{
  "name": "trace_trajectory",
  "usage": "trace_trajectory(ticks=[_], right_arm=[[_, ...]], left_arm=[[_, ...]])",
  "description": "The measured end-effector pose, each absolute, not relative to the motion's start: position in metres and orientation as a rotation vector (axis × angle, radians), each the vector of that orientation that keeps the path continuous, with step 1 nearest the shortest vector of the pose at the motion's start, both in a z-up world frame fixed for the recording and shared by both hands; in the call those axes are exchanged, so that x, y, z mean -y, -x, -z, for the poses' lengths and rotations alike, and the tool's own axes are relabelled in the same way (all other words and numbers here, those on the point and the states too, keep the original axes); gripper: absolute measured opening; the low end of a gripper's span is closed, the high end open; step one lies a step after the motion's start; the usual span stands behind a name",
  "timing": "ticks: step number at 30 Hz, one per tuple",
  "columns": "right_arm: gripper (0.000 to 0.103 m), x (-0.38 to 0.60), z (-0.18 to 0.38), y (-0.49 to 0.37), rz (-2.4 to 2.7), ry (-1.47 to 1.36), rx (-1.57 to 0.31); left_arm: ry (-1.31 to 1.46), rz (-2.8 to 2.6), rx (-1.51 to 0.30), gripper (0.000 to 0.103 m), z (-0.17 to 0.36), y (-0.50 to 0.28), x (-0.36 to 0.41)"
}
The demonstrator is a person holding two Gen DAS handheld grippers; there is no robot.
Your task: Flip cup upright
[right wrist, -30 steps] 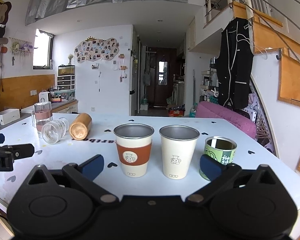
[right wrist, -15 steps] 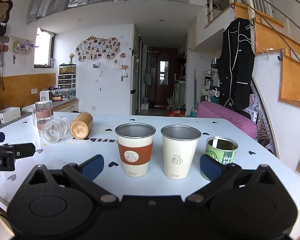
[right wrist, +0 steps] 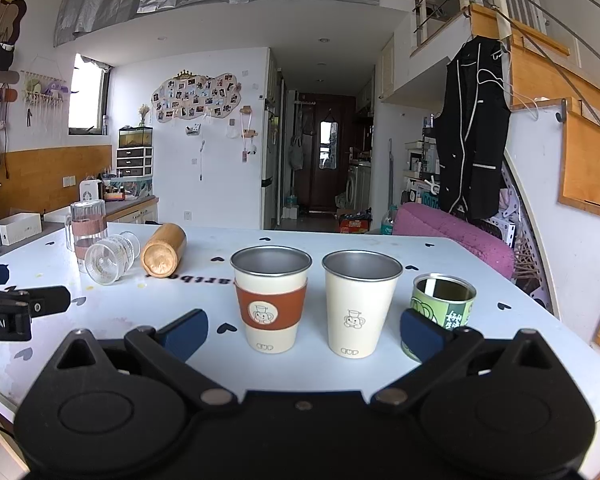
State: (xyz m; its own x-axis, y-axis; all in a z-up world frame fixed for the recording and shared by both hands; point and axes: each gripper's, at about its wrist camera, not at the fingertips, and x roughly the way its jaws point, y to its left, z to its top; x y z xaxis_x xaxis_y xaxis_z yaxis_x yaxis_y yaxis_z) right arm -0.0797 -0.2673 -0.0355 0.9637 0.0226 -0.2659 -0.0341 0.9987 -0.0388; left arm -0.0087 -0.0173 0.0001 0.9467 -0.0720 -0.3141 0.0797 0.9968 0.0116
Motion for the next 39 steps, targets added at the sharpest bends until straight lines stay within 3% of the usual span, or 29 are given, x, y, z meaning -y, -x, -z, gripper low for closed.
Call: trace_trajectory(ticks=[39], right_arm=[[0.103,0.2665,0.0351,0.0795,-0.028,0.047,-0.271]], left_arm=[[-0.024,0.077,-0.319,0.103,-0.0008,0.0070,0.0158]])
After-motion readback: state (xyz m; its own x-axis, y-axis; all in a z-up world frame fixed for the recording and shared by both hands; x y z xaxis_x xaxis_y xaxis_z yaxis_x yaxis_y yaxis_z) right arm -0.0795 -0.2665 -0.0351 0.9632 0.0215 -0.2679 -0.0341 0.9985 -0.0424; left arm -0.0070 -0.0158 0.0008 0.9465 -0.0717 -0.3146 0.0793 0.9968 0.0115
